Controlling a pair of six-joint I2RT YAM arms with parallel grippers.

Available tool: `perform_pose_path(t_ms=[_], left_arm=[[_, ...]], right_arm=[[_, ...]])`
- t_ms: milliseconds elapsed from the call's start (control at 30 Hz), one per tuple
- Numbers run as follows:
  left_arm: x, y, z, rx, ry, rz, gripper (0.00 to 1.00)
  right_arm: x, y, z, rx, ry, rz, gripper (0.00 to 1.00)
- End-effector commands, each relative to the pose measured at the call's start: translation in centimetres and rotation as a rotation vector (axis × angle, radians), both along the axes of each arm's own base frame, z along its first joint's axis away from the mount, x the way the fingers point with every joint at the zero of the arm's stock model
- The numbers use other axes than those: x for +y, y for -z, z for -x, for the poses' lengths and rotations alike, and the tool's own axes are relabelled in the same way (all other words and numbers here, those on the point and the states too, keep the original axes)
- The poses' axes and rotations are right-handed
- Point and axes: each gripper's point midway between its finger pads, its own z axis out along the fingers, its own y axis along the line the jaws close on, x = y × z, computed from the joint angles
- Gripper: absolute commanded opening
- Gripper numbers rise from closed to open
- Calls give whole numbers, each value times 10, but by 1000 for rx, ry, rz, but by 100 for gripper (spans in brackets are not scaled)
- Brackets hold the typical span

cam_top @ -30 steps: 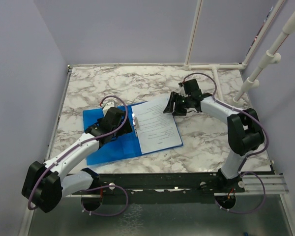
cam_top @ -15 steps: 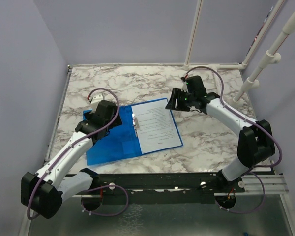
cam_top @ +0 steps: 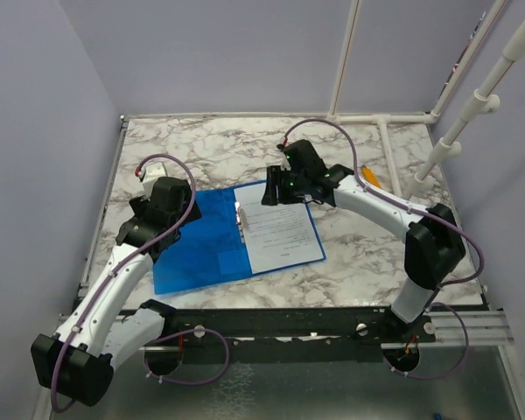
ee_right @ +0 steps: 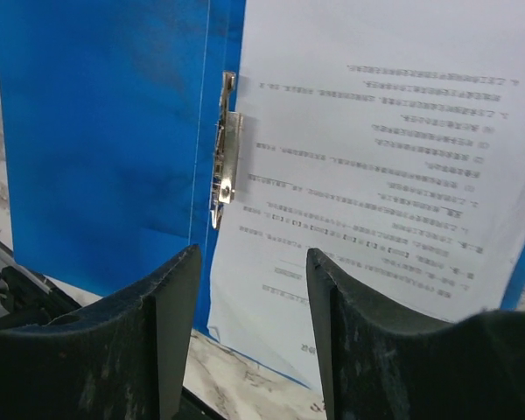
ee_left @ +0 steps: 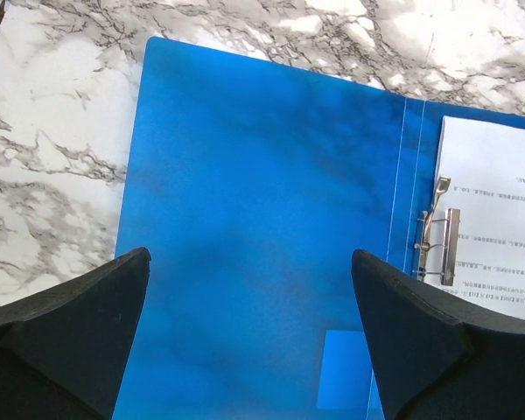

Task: Put the files into the folder

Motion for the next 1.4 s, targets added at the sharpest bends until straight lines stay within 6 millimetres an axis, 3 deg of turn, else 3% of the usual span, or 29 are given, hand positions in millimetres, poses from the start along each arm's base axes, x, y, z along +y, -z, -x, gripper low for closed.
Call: perform_pose_path(t_ms=[0, 200, 567, 833, 1367], left_arm=[[1, -12, 3, -38, 28, -6, 99], [-5, -15, 4, -88, 61, 33, 99], [-11, -23, 7, -140, 98, 74, 99], [-14, -24, 8, -148, 117, 85, 99], [-16, -27, 8, -163, 126, 93, 99]], right_arm=[[19, 15, 3, 7, 4, 80, 55], [49, 34, 10, 14, -22, 138, 53], [80, 75, 12, 50, -33, 211, 42], [86, 94, 9, 76, -29, 243, 37], [91, 113, 7, 102, -31, 271, 27]])
